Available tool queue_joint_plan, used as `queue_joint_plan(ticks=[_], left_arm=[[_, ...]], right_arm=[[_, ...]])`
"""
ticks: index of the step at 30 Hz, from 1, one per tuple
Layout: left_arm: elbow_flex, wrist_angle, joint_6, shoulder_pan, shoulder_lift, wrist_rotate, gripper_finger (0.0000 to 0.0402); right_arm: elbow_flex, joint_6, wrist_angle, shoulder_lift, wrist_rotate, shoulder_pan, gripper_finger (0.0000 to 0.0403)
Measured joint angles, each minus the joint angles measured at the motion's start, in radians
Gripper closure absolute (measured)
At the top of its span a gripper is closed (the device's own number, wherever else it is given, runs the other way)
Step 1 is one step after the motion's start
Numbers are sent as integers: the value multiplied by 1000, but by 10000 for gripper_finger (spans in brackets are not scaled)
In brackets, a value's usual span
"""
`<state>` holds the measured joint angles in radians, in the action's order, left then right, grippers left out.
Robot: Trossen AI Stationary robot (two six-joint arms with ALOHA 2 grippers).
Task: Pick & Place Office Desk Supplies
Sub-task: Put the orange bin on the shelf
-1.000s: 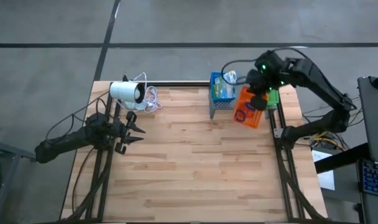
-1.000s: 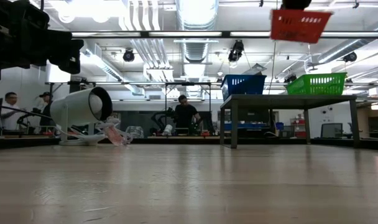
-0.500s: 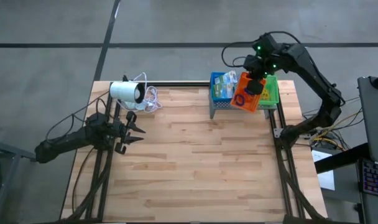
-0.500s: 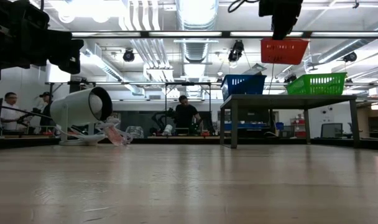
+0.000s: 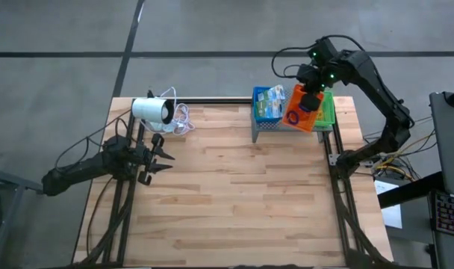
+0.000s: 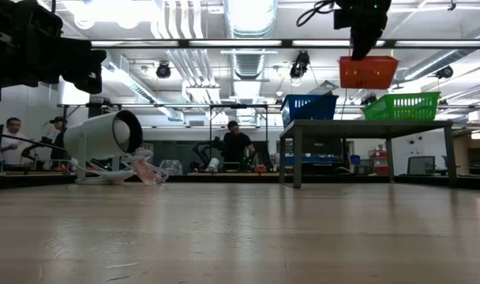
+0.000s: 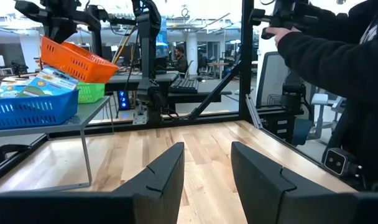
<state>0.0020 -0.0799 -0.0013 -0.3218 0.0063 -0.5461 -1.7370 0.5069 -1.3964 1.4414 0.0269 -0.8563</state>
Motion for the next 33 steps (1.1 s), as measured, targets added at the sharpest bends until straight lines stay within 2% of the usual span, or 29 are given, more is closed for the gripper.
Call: queue_joint_plan(ticks=[11,29,33], left_arm=[[0,0,-2,0,0,0,268],[0,0,2,0,0,0,268],[0,0,2,0,0,0,268]], right_arm=[[75,54,4,0,0,-76,395],[79,54,-42,-9,-35,-114,395],[74,60,14,-31,21,-114,395]])
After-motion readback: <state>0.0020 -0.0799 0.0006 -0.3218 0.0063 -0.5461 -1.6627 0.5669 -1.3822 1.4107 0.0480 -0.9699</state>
